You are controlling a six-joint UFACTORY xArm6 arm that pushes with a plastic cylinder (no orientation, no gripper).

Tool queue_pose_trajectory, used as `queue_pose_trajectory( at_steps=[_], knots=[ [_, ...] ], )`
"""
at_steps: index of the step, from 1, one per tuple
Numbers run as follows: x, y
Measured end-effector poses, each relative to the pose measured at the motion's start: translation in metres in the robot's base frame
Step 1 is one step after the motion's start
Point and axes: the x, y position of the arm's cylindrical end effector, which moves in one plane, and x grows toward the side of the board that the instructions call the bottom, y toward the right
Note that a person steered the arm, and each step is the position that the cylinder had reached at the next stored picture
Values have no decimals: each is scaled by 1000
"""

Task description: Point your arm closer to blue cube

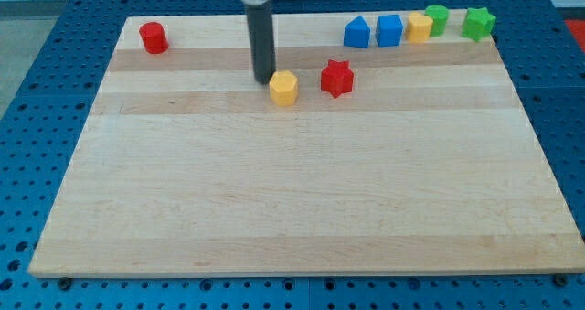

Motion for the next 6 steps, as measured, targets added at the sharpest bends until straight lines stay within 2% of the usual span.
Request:
queue_pose_trajectory(
  at_steps=[1,2,3,5,6],
  knots=[
    [-11,9],
    [-90,46],
    [-147,112],
    [-149,197],
    [-149,203]
  ],
)
